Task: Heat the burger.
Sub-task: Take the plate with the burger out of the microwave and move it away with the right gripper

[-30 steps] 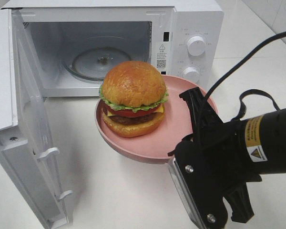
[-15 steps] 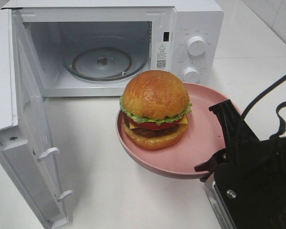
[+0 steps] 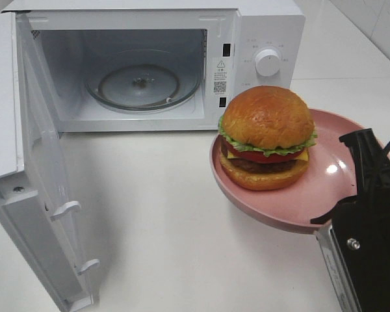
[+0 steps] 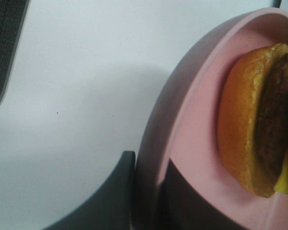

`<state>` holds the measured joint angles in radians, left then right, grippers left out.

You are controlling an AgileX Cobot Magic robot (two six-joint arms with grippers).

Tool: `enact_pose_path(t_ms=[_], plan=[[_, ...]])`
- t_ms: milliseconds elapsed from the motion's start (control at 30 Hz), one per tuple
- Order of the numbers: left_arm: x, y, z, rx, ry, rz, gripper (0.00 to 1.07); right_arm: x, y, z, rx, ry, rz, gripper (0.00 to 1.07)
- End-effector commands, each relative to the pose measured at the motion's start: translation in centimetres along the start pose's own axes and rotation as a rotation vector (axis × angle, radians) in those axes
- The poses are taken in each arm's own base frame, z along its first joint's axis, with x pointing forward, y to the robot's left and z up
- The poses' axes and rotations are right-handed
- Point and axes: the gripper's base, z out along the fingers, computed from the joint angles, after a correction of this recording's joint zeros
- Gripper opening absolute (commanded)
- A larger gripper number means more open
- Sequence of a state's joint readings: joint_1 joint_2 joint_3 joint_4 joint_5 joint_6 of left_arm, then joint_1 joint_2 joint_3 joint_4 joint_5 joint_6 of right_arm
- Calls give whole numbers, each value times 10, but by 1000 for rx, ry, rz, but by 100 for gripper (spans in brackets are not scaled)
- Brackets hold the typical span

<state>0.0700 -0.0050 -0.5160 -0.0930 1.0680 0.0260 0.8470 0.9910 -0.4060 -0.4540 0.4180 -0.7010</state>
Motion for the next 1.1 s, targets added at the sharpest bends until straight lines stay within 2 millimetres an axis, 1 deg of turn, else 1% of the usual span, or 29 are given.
enact_pose_path(t_ms=[33, 133, 267, 300, 367, 467, 533, 567, 600, 667, 867, 1100], plan=[[2, 0, -2, -1, -16, 3, 98, 2, -5, -5, 51, 11, 34, 0], [2, 0, -2, -1, -16, 3, 98, 8, -4, -5, 43, 77, 74, 0], [2, 0, -2, -1, -16, 3, 98, 11, -4, -6, 49, 115, 119, 0], [2, 0, -2, -1, -16, 3, 98, 14, -4, -6, 54, 142, 169, 0], [2, 0, -2, -1, -16, 3, 98, 15, -4, -6, 56, 158, 191, 0], [2, 0, -2, -1, -16, 3, 98, 23, -4, -8, 71, 242, 263, 0], [2, 0, -2, -1, -16, 3, 98, 25, -4, -8, 78, 262, 291, 0], [2, 0, -2, -1, -16, 3, 98, 28, -4, -9, 96, 295, 346, 0], [2, 0, -2, -1, -16, 3, 98, 28, -4, -9, 96, 295, 346, 0], [2, 0, -2, -1, -16, 3, 98, 32, -5, -11, 121, 338, 431, 0], [2, 0, -2, -1, -16, 3, 98, 37, -3, -13, 128, 398, 506, 0], [2, 0, -2, -1, -16, 3, 98, 45, 0, -16, 155, 491, 638, 0]])
